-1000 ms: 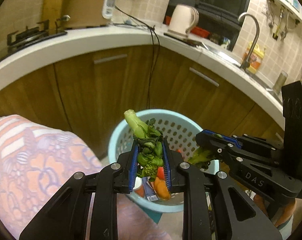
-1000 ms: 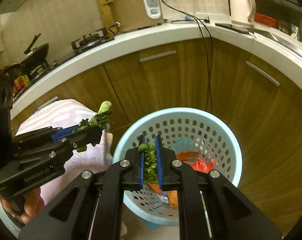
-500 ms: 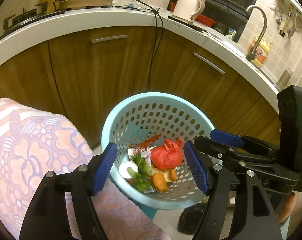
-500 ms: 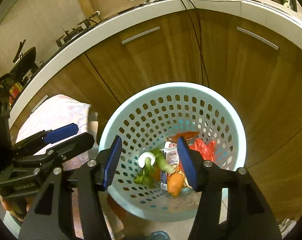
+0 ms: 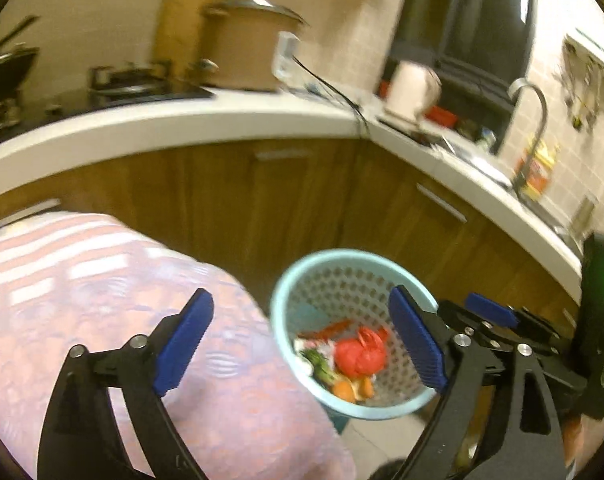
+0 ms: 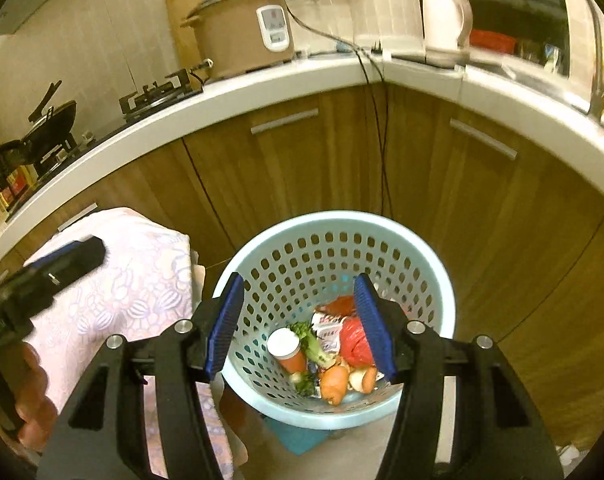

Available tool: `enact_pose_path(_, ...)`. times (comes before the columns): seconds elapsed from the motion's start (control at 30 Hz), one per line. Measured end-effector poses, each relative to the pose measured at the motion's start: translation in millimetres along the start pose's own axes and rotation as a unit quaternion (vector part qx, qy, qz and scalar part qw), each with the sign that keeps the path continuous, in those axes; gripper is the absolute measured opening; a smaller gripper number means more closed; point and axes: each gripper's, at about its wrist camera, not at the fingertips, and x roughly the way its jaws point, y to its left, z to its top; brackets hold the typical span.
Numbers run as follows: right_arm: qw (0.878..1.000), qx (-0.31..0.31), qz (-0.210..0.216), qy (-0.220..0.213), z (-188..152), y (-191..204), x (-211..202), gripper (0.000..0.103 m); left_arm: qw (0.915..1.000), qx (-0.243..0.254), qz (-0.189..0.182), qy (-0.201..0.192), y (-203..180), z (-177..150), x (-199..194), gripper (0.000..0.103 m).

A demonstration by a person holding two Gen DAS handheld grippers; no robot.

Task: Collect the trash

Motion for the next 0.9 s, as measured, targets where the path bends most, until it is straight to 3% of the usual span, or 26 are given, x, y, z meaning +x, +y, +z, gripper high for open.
enact_pose_path(0.13, 0.999, -0.024, -0.024, -0.029, 0, 23, -16, 0.054, 0.9988, -0.014, 0.039, -0.028, 13, -5, -22, 0.088)
enact_pose_path(0.33, 0.997, -0.030, -0.044, -0.048, -4, 42, -23, 0.055, 0.9951, 0.010, 0.079, -0.059, 15, -15, -42, 0.090)
enact_pose_path(0.9, 0.995, -0.011, -0.071, -0.071, -11, 55, -40, 0.055, 0.9920, 0.027, 0.083, -0.092, 12, -19, -62, 0.091)
